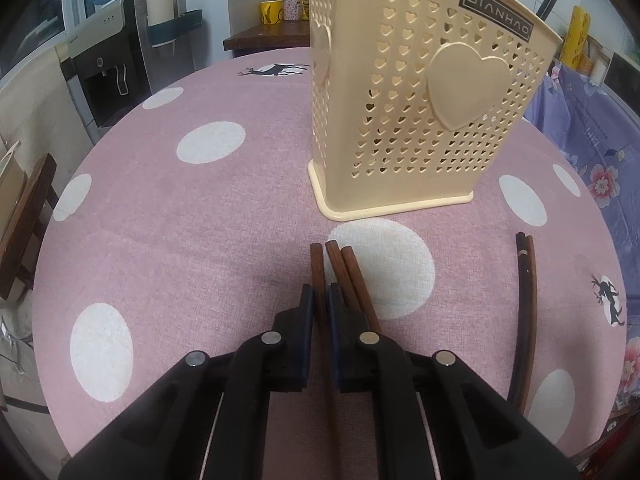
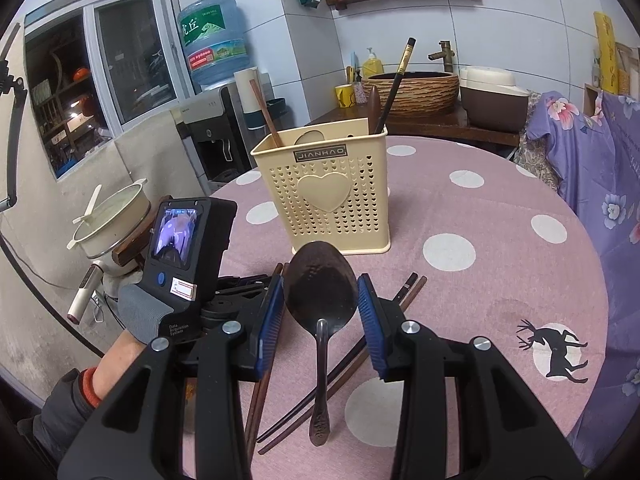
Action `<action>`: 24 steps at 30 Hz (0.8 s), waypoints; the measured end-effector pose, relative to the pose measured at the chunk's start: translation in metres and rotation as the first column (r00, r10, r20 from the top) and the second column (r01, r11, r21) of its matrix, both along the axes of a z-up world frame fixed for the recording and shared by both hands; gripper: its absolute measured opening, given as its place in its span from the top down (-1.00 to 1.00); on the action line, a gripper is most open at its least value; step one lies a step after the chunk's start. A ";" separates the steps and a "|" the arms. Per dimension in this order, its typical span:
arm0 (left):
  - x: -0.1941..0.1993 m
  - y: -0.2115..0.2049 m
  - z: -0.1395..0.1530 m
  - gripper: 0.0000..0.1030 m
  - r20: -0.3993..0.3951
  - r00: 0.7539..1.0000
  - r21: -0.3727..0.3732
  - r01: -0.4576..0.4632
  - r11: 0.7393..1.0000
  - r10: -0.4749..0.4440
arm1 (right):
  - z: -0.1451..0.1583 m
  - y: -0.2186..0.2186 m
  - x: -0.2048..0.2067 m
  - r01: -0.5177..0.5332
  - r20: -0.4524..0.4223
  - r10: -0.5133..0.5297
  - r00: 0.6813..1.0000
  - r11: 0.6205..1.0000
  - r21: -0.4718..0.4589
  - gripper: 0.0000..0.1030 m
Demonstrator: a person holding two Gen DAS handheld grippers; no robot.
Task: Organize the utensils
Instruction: 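Grasp two brown chopsticks with the left tool while the right tool grasps the steel spoon, then lift the brown chopsticks and steel spoon and carry them over the beige holder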
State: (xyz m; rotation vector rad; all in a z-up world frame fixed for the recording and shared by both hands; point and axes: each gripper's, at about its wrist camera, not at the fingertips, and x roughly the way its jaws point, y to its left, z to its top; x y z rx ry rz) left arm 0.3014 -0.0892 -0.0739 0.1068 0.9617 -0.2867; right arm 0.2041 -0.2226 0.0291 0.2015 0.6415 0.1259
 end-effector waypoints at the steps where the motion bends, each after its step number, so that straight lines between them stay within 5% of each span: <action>1: 0.003 0.001 0.000 0.84 0.000 1.000 -0.004 -0.002 1.000 0.002 | 0.000 0.000 0.000 0.003 0.000 -0.003 1.000 1.000 0.001 0.26; 13: 0.004 0.008 0.002 0.85 0.012 1.000 -0.045 -0.019 0.999 0.019 | -0.003 -0.004 0.003 0.016 -0.008 -0.016 1.000 1.000 0.008 0.26; 24: -0.016 0.025 0.048 0.85 0.116 0.993 -0.154 -0.003 0.988 0.021 | -0.001 -0.005 0.003 0.013 0.005 -0.013 1.000 1.000 0.010 0.26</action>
